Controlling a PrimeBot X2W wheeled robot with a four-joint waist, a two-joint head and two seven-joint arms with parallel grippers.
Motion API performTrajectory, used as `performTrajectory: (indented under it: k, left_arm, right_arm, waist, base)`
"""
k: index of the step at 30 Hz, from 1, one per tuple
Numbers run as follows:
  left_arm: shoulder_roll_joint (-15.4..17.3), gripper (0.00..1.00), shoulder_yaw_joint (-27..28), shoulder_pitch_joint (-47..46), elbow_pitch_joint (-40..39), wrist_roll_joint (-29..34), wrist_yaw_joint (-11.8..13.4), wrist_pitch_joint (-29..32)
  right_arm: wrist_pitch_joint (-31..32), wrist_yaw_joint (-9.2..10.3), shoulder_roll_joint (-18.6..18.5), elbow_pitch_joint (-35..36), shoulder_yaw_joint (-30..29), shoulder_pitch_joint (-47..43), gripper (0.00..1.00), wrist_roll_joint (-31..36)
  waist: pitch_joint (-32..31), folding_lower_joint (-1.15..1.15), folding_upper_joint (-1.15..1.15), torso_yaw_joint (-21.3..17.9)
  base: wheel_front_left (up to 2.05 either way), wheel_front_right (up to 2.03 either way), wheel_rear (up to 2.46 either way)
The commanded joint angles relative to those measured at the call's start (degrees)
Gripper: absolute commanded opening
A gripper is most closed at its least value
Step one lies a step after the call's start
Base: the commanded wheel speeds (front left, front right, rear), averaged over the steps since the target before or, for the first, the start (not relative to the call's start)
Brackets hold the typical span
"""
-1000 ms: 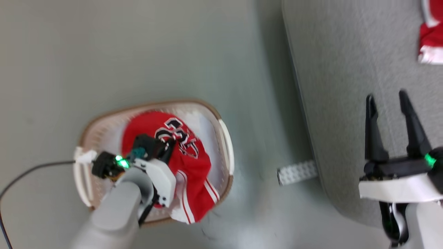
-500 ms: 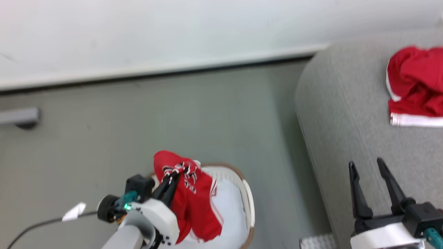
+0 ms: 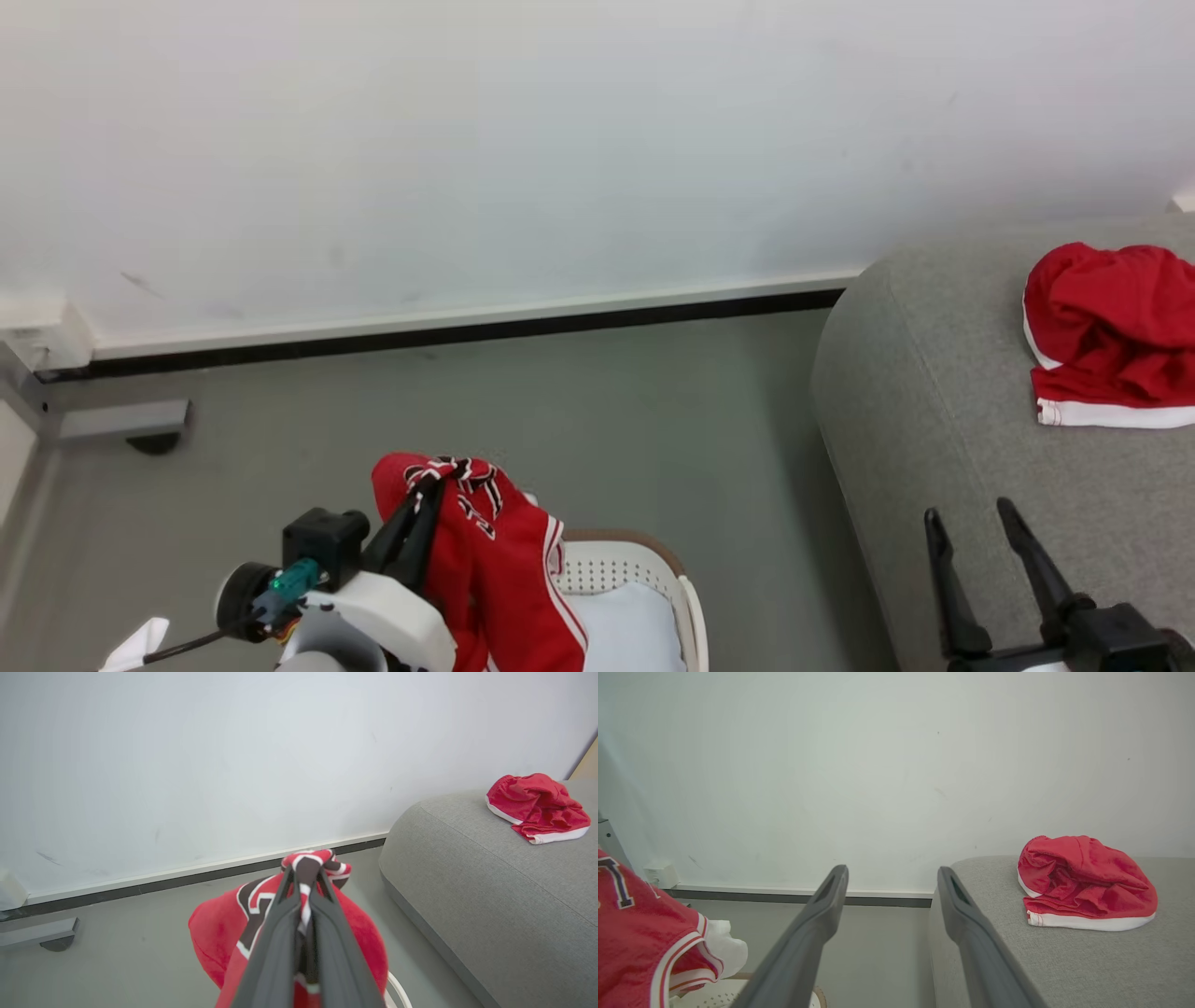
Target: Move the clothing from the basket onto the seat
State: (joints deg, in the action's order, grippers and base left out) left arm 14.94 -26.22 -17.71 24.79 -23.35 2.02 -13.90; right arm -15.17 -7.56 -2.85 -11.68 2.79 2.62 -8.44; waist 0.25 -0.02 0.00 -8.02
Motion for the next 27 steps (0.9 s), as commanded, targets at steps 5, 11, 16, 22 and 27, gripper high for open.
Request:
performTrajectory:
  k: [5, 11, 16, 22, 27]
  left_arm:
    - [1.74, 0.0, 0.52, 2.45, -6.11, -0.93, 1.59, 1.74]
    - [2.96, 0.0, 0.3, 3.33, -12.38, -0.34, 2.93, 4.04]
    - [3.84, 0.0, -0.5, 3.57, -17.25, 0.0, 2.79, 5.88]
    - [3.81, 0.0, -2.17, 2.1, -21.61, 0.36, 2.24, 8.22]
    - [2.68, 0.0, -4.75, -0.01, -23.06, 1.21, 0.96, 9.77]
  right_arm:
    - [0.04, 0.15, -0.35, -0.37, 1.4, -1.86, 1.0, -0.09]
    - [0.04, 0.15, -1.6, -0.88, 4.15, -1.56, 1.0, -0.99]
    - [0.04, 0.14, -4.9, -1.39, 11.4, 1.12, 1.0, -2.82]
    - [0.04, 0.15, -10.16, -3.36, 24.92, 8.04, 1.0, -7.64]
    - [0.04, 0.15, -13.25, -5.72, 35.54, 15.14, 1.0, -12.49]
  waist:
    - [-1.98, 0.02, 0.0, 0.14]
    - [-2.17, 0.02, 0.0, 0.41]
    - [-2.01, 0.02, 0.0, 0.47]
    - [-1.98, 0.02, 0.0, 0.5]
    - [-2.31, 0.02, 0.0, 1.2]
  base:
    - [0.0, 0.0, 0.0]
    - [0.0, 0.0, 0.0]
    - [0.0, 0.0, 0.0]
    - [0.0, 0.0, 0.0]
    - [0.0, 0.0, 0.0]
